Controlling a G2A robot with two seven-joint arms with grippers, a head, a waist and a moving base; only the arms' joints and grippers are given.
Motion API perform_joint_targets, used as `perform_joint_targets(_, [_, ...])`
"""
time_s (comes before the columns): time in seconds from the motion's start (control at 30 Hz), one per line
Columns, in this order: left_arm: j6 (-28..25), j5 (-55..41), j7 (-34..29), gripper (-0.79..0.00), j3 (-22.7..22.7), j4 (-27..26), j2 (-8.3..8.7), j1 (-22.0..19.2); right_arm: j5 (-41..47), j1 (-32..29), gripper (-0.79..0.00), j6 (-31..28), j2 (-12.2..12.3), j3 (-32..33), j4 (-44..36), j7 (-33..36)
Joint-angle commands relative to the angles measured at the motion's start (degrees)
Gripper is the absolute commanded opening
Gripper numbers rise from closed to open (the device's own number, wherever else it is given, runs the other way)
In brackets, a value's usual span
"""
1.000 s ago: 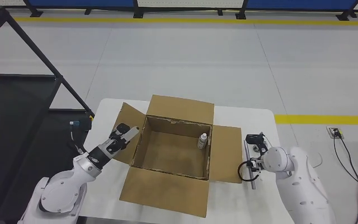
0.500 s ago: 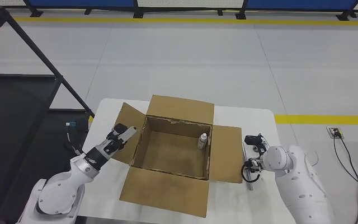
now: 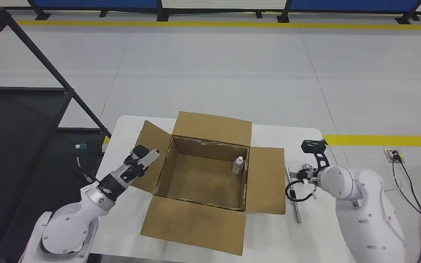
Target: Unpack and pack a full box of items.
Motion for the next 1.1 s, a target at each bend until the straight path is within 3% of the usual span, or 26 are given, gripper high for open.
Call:
perform_joint_targets(0.0, [-0.2, -0.2, 0.1, 0.0, -0.3, -0.1, 0.04, 0.3, -2.9, -0.8, -0.172, 1.5, 0.2, 0.4, -6.4, 0.8])
perform_joint_targets(0.07, [-0.4, -0.4, 0.5, 0.0, -0.7, -0.3, 0.07, 0.7, -4.9, -1.1, -0.151, 2.5, 0.3, 0.4, -11.0, 1.1])
perform_joint_targets(0.1, [-0.5, -0.5, 0.6, 0.0, -0.8, -0.3, 0.08, 0.9, -5.2, -1.2, -0.095, 2.5, 0.3, 0.3, -12.6, 0.9])
perform_joint_targets(0.17, [-0.7, -0.6, 0.8, 0.0, -1.2, -0.5, 0.12, 1.4, -4.2, -1.0, -0.086, 0.8, 0.2, -1.0, -16.5, 0.3])
perform_joint_targets(0.37, [-1.3, -1.2, 1.7, 0.0, -2.1, -1.2, 0.18, 2.7, 3.4, 5.5, 0.0, -13.0, -0.3, -10.6, -16.5, 0.0])
perform_joint_targets(0.53, [-1.9, -1.9, 2.9, 0.0, -3.7, -2.0, 0.25, 4.4, 10.9, 17.6, 0.0, -22.5, -1.9, -21.0, -3.0, 1.7])
perform_joint_targets(0.7, [-2.4, -2.7, 4.3, 0.0, -5.8, -2.9, 0.3, 6.8, 16.9, 27.4, 0.0, -27.7, -4.0, -29.5, 11.1, 2.7])
perform_joint_targets(0.87, [-3.0, -4.9, 4.8, 0.0, -8.1, -3.6, 0.34, 9.2, 21.0, 33.9, 0.0, -30.5, -6.5, -36.9, 22.2, 2.2])
perform_joint_targets(1.0, [-3.2, -4.7, 4.9, 0.0, -9.2, -4.2, 0.39, 10.2, 21.6, 37.1, -0.077, -30.5, -8.3, -41.3, 28.4, 1.7])
perform_joint_targets(1.07, [-3.2, -4.8, 4.7, 0.0, -9.3, -4.5, 0.42, 10.3, 21.6, 38.2, -0.08, -30.4, -9.0, -43.1, 30.8, 0.9])
